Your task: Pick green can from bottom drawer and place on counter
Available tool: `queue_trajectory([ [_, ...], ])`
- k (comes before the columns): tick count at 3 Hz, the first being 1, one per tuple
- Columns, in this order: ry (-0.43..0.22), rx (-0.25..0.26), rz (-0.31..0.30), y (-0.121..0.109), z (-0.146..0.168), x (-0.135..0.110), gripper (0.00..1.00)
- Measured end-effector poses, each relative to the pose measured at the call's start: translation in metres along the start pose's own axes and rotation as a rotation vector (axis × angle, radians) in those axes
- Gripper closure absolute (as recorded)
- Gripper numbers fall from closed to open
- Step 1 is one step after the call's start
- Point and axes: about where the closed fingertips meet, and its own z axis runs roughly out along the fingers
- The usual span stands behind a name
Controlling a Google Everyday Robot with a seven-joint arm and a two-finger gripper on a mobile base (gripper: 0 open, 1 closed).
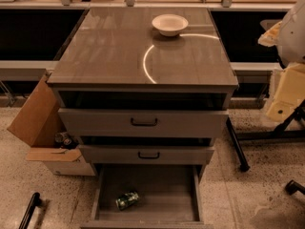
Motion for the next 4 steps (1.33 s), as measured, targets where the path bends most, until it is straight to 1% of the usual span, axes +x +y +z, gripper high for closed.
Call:
queue_trajectory([
  [1, 0.0, 0.0, 0.0, 0.0, 0.0, 0.0, 0.0],
  [2, -0.119, -0.068, -0.066, 0.019, 0.014, -0.028, 0.0],
  [3, -0.275, -0.171, -0.111, 0.066, 0.052, -0.07, 0.0],
  [4, -0.404, -0.305, -0.115, 0.13, 0.094, -0.106, 0.0],
])
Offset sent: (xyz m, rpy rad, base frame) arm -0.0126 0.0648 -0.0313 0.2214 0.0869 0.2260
